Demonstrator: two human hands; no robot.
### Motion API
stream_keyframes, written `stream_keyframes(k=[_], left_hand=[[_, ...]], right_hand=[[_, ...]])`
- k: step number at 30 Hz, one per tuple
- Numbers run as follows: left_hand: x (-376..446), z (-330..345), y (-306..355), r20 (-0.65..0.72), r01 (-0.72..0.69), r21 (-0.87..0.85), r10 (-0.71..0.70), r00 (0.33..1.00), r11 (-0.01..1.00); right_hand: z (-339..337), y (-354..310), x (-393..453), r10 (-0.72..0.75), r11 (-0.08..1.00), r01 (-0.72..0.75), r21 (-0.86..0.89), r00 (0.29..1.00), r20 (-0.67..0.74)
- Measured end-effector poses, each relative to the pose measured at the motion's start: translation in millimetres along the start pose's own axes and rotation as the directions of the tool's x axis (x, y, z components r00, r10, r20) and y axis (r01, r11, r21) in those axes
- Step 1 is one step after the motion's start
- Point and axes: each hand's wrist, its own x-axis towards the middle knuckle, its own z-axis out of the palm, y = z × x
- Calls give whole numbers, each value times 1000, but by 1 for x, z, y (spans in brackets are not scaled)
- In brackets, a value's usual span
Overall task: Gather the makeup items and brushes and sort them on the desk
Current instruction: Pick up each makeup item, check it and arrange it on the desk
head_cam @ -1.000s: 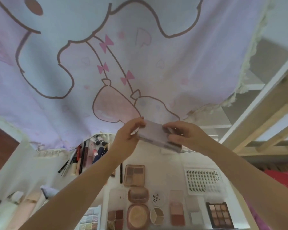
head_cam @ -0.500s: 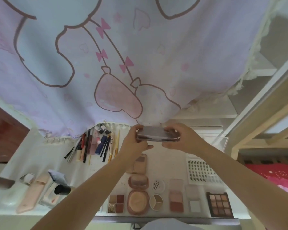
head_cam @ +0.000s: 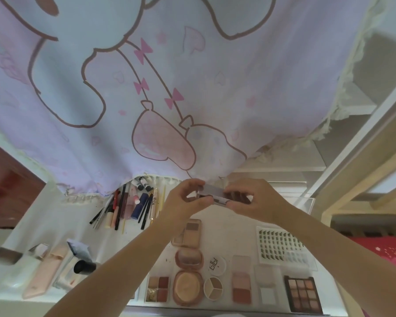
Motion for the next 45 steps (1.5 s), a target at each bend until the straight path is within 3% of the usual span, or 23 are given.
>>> stream_keyframes(k=[9,17,20,23,25,30,35,45], left_hand=[[-6,-1,-7,-18,31,-28,-31,999,999],[-13,-14,-24,112,160,-36,-155,981,986],[-11,-14,-29,160,201,150,-224,961,968],[-6,-12,-39,171,210,316,-274,947,925],[3,-10,-51,111,220,467,-304,946,857],[25,6,-80,33,195,763,-338,941,616],[40,20,-106,19,220,833,-423,906,507],[48,39,-130,-20,255,879,-504,863,402]], right_hand=[[14,2,-2,0,1000,0,31,1000,24],[5,16,3,274,941,-291,173,955,116],[3,32,12,296,950,-308,48,940,170],[9,42,19,246,964,-210,-164,937,247],[21,49,23,209,951,-129,-281,938,278],[52,76,25,275,818,-64,-572,917,290],[65,90,20,356,746,-58,-664,876,324],[75,106,21,418,736,-64,-674,826,379]])
